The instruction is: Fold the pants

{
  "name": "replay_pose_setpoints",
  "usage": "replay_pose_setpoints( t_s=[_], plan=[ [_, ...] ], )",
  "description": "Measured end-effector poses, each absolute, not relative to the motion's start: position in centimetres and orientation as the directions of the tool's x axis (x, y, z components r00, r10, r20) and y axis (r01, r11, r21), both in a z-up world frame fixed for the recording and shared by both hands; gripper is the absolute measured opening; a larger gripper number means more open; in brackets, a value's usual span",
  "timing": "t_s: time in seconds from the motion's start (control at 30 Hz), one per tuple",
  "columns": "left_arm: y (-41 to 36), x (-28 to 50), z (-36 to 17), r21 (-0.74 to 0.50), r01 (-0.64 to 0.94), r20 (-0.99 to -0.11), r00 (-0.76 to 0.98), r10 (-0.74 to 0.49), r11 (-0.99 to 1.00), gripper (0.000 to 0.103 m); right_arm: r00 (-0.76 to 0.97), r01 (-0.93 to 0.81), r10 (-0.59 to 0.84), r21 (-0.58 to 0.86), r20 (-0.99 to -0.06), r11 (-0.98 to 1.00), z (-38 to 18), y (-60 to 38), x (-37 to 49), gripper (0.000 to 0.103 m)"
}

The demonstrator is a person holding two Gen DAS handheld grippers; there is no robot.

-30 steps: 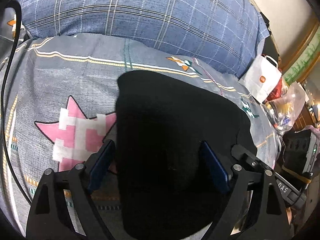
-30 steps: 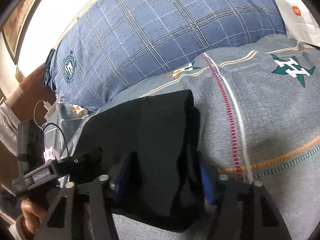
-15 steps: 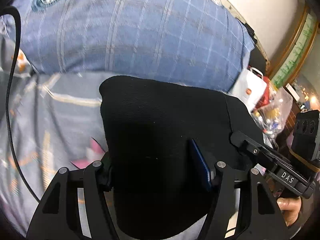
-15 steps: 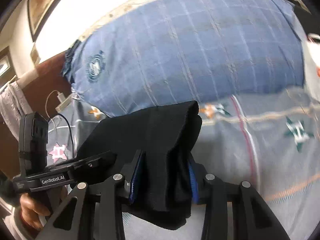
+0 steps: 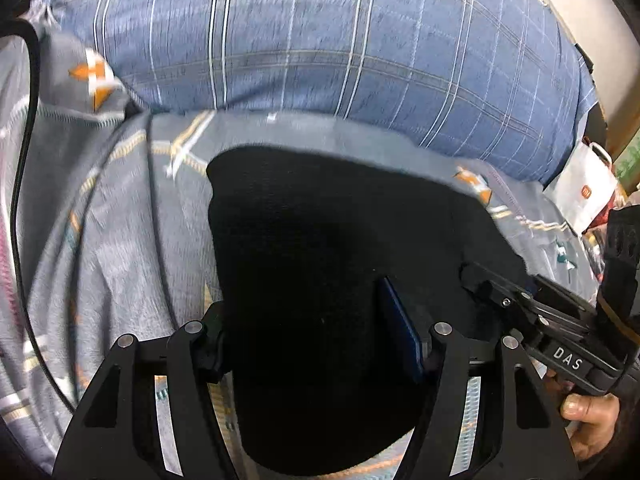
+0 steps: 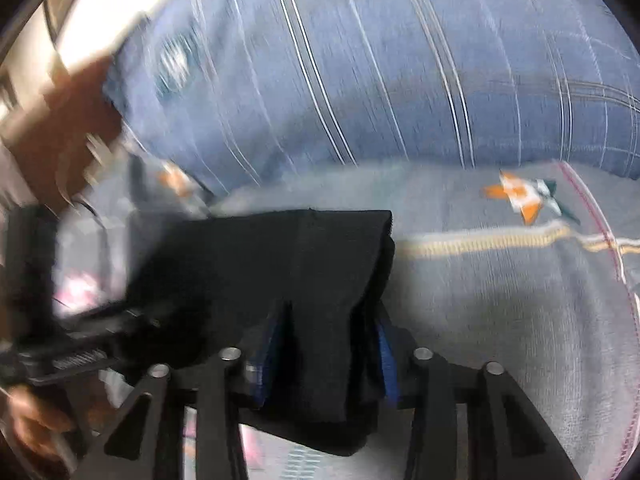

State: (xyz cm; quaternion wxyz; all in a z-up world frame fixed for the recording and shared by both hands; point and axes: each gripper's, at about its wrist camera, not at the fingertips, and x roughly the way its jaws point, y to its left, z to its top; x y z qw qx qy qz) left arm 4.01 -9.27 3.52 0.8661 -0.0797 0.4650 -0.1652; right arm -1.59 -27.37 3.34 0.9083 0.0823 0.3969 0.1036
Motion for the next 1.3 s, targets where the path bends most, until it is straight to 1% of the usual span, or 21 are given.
replay_pose_setpoints(
  t_s=[0.03, 0.07, 0.13, 0.17, 0.27, 0.37, 0.47, 0.53, 0.6, 0.7, 0.8, 0.83, 0.9, 1.0, 1.17, 1.3],
  plan=[
    [-9.1, 3.8, 3.6, -0.295, 0.212, -0.771, 0.523, -0.363, 0.932, 0.072, 0.679, -0.124, 0.247, 0.224, -0.692, 0.967, 3.4, -27.3, -1.8, 0.050],
    [-9.1, 3.7, 3.7, -0.285, 0.214, -0.771, 0.527, -0.356, 0.934, 0.074, 0.690, -0.124, 0.241, 0.216, -0.683, 0.968, 3.6, -27.4, -2.3, 0.051],
    [-9.3, 3.3, 4.3, -0.249, 0.222, -0.779, 0.532, -0.331, 0.943, 0.074, 0.692, -0.116, 0.208, 0.178, -0.692, 0.977, 4.3, -27.3, -3.1, 0.051],
    [-9.4, 3.1, 4.7, -0.227, 0.222, -0.781, 0.540, -0.313, 0.948, 0.074, 0.706, -0.108, 0.170, 0.133, -0.687, 0.985, 5.1, -27.2, -3.9, 0.051],
    [-9.5, 2.4, 6.2, -0.148, 0.202, -0.769, 0.592, -0.241, 0.968, 0.074, 0.745, -0.123, 0.139, 0.071, -0.652, 0.990, 7.2, -26.9, -5.5, 0.051],
    [-9.8, 1.5, 7.8, -0.122, 0.202, -0.736, 0.638, -0.225, 0.972, 0.074, 0.767, -0.145, 0.165, 0.082, -0.620, 0.986, 8.9, -26.7, -6.8, 0.051],
    [-10.3, 1.3, 8.8, -0.101, 0.207, -0.719, 0.661, -0.215, 0.973, 0.074, 0.764, -0.154, 0.174, 0.087, -0.621, 0.984, 9.5, -25.8, -6.7, 0.051],
    [-10.7, 1.6, 8.8, -0.075, 0.200, -0.717, 0.670, -0.192, 0.977, 0.074, 0.761, -0.158, 0.182, 0.093, -0.622, 0.983, 9.2, -25.1, -6.3, 0.051],
    [-10.9, 2.3, 8.3, -0.073, 0.192, -0.722, 0.667, -0.185, 0.979, 0.074, 0.753, -0.154, 0.183, 0.101, -0.631, 0.983, 8.7, -24.7, -5.8, 0.051],
    [-10.9, 3.5, 7.0, -0.075, 0.168, -0.740, 0.651, -0.168, 0.983, 0.074, 0.741, -0.137, 0.174, 0.108, -0.649, 0.985, 7.5, -24.3, -5.2, 0.051],
    [-10.8, 4.5, 5.8, -0.050, 0.148, -0.751, 0.646, -0.135, 0.988, 0.074, 0.723, -0.134, 0.166, 0.100, -0.671, 0.986, 6.0, -23.7, -4.7, 0.051],
    [-10.7, 4.8, 5.5, -0.052, 0.148, -0.756, 0.641, -0.136, 0.988, 0.074, 0.719, -0.136, 0.154, 0.081, -0.678, 0.987, 5.5, -23.4, -4.6, 0.051],
    [-10.5, 5.2, 5.0, -0.066, 0.146, -0.753, 0.641, -0.145, 0.987, 0.079, 0.722, -0.140, 0.111, 0.013, -0.683, 0.990, 4.6, -22.7, -4.8, 0.051],
    [-10.5, 5.5, 4.5, -0.071, 0.143, -0.751, 0.643, -0.147, 0.987, 0.082, 0.727, -0.142, 0.086, -0.026, -0.681, 0.990, 3.9, -22.2, -4.9, 0.052],
    [-10.4, 4.9, 5.2, -0.073, 0.146, -0.754, 0.639, -0.151, 0.987, 0.082, 0.725, -0.140, 0.125, 0.033, -0.677, 0.990, 4.4, -23.1, -5.0, 0.052],
    [-10.2, 2.7, 6.7, -0.048, 0.141, -0.721, 0.680, -0.132, 0.989, 0.082, 0.741, -0.126, 0.170, 0.114, -0.649, 0.985, 5.9, -23.7, -6.3, 0.052]
  ],
)
